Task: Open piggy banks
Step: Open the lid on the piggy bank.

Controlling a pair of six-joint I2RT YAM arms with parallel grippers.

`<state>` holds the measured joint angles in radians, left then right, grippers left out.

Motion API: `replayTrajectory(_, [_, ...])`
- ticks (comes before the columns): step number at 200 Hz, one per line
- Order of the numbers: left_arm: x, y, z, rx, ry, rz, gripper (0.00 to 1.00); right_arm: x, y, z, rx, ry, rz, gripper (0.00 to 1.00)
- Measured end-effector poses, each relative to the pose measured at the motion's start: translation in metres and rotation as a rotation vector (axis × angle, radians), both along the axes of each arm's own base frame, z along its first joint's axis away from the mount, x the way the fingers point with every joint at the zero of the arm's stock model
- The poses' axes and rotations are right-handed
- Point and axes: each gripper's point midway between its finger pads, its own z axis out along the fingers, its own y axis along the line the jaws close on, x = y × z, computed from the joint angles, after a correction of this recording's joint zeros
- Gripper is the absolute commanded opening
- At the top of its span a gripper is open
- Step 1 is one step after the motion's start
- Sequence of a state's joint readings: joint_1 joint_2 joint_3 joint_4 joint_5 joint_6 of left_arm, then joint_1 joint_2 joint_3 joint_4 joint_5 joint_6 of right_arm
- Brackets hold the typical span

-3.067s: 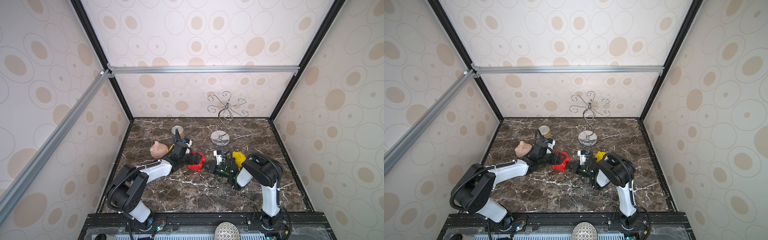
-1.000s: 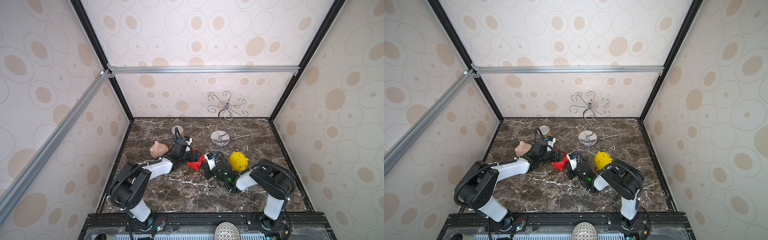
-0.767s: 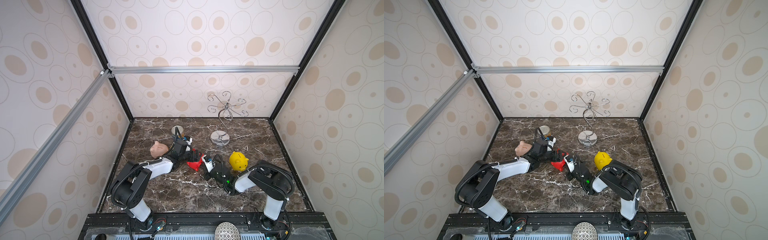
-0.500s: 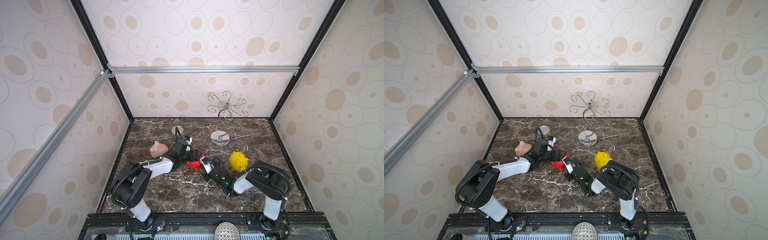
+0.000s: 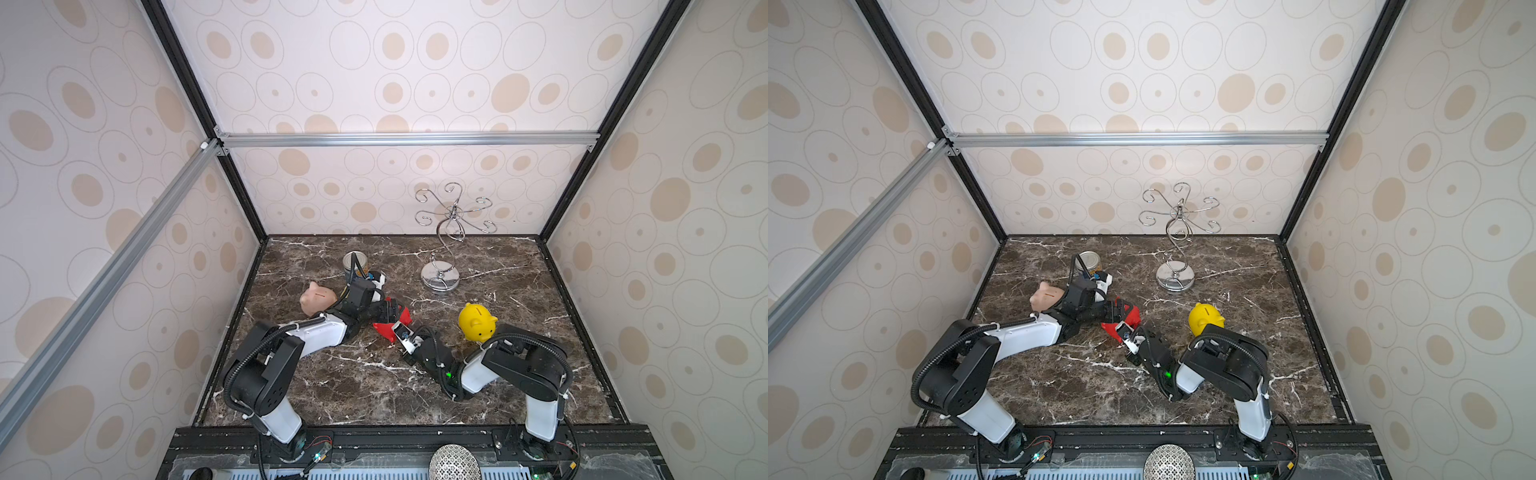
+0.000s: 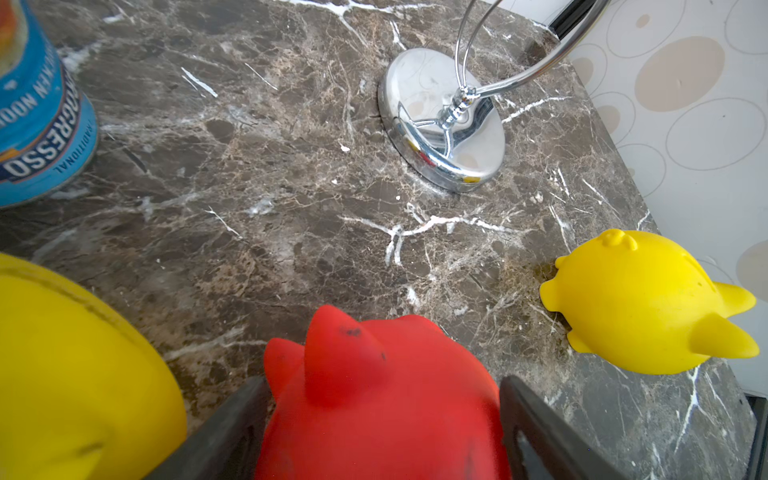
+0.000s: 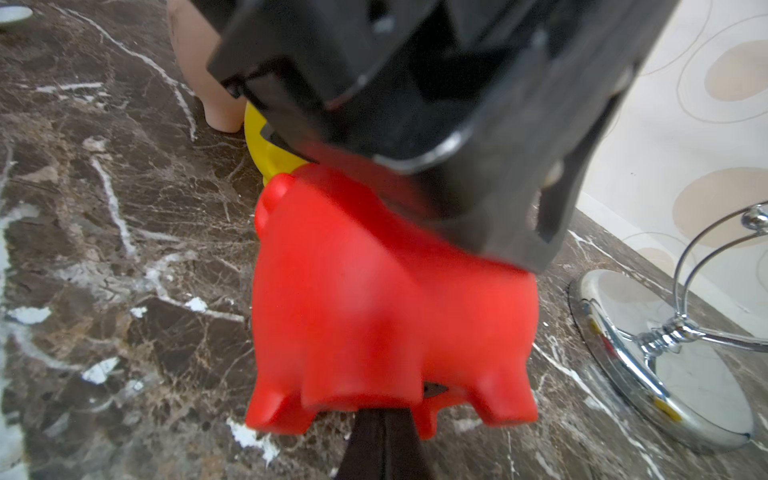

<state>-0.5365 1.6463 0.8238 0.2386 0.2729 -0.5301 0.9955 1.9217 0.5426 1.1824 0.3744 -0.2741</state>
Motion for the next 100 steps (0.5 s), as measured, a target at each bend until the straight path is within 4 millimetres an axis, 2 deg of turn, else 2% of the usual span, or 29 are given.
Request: replayTrajectory(100, [0.0037, 0.0009, -0.0008, 0.011, -0.003, 0.0, 0.85, -0.0026, 0.0085, -0.0039, -0.23, -0.117, -0.011, 0.0])
